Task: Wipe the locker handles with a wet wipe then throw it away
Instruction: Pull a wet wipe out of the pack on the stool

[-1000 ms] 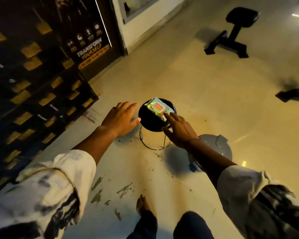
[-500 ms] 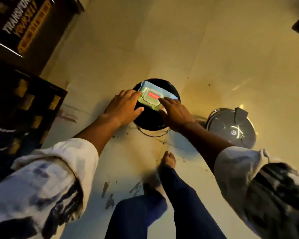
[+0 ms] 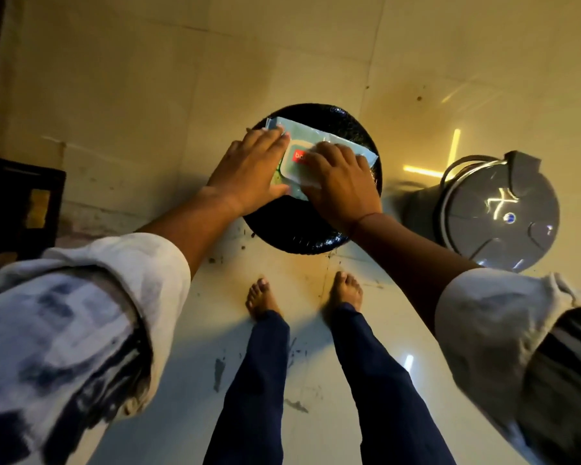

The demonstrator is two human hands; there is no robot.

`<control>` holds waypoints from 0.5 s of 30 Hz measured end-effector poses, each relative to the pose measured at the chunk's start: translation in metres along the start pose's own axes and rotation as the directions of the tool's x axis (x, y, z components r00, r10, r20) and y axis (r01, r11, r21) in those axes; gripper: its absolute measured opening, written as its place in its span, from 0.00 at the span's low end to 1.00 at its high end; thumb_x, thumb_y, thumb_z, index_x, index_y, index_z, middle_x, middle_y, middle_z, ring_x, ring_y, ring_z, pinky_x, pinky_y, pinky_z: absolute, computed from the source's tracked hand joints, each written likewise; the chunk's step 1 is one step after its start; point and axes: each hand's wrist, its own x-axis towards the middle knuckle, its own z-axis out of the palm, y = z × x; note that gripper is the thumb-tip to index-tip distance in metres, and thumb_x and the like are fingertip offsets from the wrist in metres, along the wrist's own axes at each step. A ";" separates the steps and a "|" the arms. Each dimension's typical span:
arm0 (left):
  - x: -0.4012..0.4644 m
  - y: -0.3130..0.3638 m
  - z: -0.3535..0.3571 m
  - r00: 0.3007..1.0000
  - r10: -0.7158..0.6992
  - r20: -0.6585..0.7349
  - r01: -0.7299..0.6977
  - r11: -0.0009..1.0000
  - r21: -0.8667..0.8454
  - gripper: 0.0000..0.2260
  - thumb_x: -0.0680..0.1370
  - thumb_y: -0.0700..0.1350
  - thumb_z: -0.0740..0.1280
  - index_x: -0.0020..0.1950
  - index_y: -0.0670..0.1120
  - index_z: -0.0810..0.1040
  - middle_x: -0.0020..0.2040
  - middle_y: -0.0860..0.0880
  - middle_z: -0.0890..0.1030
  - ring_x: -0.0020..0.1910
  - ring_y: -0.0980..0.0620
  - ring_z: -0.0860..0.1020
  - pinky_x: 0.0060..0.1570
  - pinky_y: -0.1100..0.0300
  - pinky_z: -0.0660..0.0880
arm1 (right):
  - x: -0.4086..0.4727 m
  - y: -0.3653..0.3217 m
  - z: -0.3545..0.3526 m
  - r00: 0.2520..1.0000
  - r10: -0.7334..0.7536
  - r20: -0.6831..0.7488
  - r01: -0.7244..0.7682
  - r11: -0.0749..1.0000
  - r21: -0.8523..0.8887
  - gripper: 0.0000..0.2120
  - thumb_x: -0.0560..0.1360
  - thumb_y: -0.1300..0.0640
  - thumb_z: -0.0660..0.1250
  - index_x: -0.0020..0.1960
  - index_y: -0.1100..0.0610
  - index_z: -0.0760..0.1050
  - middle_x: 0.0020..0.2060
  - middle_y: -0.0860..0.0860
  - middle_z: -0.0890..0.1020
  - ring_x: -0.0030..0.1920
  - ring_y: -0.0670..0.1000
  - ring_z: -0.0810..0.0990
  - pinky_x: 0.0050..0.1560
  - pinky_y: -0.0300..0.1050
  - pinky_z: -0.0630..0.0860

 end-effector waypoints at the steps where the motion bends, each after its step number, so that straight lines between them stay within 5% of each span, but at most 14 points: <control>1: 0.002 -0.001 0.003 1.000 0.008 -0.001 -0.008 1.000 0.000 0.41 0.77 0.57 0.72 0.83 0.44 0.57 0.83 0.46 0.57 0.79 0.44 0.57 0.75 0.47 0.61 | 0.000 0.001 0.002 1.000 -0.005 -0.011 0.005 1.000 -0.006 0.27 0.76 0.43 0.66 0.71 0.53 0.70 0.69 0.54 0.72 0.68 0.59 0.70 0.62 0.56 0.68; 15: 0.016 -0.006 0.014 0.995 -0.016 -0.097 0.002 0.989 -0.146 0.37 0.75 0.53 0.77 0.79 0.44 0.66 0.76 0.47 0.69 0.71 0.44 0.66 0.69 0.52 0.69 | 0.005 0.009 -0.001 0.999 -0.040 0.001 0.040 0.999 0.010 0.26 0.79 0.43 0.63 0.73 0.54 0.70 0.71 0.53 0.73 0.70 0.58 0.69 0.63 0.54 0.68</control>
